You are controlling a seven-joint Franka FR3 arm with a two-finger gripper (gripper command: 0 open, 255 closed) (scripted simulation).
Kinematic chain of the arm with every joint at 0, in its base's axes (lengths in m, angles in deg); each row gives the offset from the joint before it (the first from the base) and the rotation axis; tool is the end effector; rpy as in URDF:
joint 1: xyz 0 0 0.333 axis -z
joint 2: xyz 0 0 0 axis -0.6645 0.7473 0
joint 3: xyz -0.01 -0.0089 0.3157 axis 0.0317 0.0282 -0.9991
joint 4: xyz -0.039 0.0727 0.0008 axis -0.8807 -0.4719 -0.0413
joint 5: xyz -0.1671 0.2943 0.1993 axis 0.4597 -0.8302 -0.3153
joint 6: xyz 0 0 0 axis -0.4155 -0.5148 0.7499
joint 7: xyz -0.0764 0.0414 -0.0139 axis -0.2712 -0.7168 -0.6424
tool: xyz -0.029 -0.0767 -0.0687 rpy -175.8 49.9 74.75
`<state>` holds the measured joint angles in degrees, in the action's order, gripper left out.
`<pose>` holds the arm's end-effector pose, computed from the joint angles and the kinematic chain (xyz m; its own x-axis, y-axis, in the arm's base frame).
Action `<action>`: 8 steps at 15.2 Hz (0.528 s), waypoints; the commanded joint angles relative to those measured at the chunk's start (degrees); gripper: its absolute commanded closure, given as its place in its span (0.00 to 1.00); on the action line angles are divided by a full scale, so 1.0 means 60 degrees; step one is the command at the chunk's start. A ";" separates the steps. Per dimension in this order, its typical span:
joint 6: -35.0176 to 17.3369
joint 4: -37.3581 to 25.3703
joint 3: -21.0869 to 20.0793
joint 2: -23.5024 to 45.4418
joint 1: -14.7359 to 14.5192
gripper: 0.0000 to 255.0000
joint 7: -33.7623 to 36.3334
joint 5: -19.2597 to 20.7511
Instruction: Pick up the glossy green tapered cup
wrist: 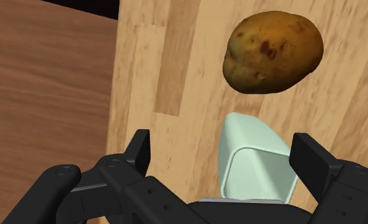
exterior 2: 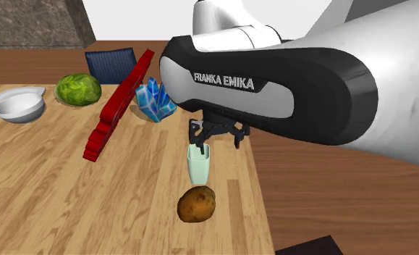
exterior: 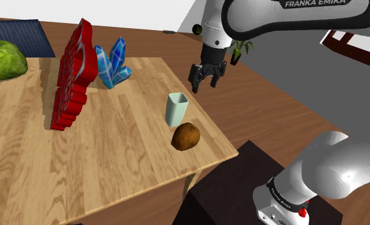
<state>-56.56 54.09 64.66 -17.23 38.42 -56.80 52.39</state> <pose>0.4297 0.1271 0.5136 0.9968 -0.0712 -0.0353 -0.0696 -0.9966 0.0436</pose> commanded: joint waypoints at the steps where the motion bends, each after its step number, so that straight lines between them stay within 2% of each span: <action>1: -0.0364 -0.0218 -0.0208 0.0602 -0.0062 0.00 0.0315 -0.0033; 8: -0.1275 -0.1558 -0.0779 0.2964 -0.0302 0.00 0.1385 0.0200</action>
<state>-63.84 46.41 60.43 -1.56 36.86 -49.48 53.31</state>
